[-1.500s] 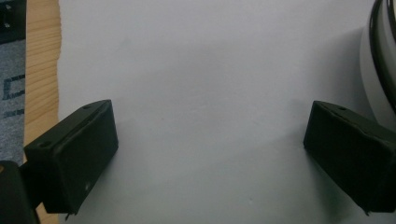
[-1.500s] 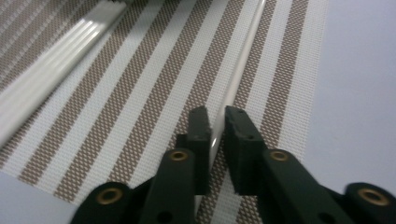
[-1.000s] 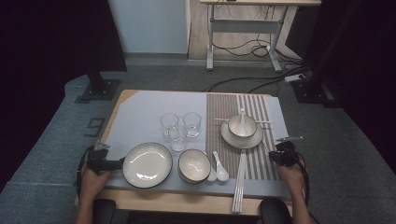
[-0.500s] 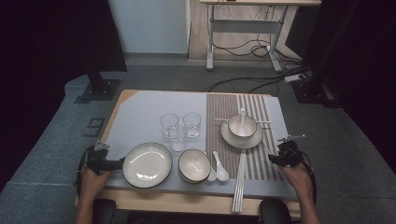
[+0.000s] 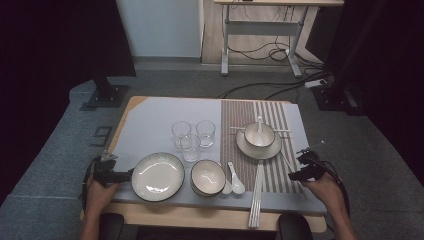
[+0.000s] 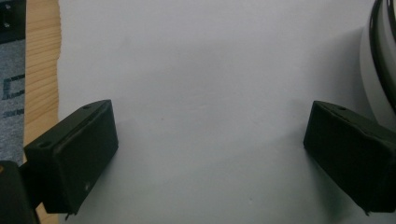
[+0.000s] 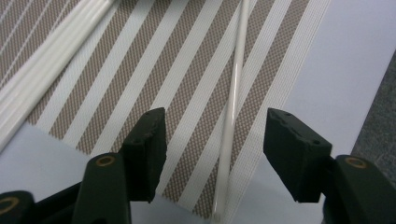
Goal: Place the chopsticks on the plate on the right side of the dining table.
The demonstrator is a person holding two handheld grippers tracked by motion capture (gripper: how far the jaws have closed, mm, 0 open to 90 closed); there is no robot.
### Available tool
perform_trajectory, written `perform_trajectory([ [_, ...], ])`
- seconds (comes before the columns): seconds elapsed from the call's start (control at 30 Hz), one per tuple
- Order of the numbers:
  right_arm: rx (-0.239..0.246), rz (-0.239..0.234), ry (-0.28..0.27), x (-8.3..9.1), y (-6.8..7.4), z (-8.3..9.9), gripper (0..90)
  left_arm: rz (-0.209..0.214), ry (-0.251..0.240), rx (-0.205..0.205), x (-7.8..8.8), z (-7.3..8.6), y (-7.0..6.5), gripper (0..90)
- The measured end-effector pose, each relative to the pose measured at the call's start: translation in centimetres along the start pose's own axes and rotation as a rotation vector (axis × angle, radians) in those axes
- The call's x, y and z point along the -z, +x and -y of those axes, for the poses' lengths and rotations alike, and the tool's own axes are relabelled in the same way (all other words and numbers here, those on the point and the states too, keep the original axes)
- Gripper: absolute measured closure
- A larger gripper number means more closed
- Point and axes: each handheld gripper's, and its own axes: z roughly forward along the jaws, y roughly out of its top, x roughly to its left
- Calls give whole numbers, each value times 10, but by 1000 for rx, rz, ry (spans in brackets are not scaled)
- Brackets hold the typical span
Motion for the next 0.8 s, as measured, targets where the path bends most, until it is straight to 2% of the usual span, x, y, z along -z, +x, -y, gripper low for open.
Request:
perform_trajectory([
  [0.07,12,-5,24,0,0,-1,350,0,0,0,0,0,0,26],
  [0.13,27,-6,62,-3,1,-2,371,0,0,0,0,0,0,26],
  [0.23,74,9,123,-8,2,-3,461,0,0,0,0,0,0,26],
  [0.33,92,7,163,-11,2,-3,565,1,1,1,0,0,0,26],
  [0.43,92,0,193,-16,2,-3,633,1,0,0,0,0,0,26],
  [0.63,86,21,234,-19,-3,-6,736,1,1,0,0,0,0,26],
  [0.8,96,15,271,-21,-6,-8,779,1,1,0,0,0,0,26],
])
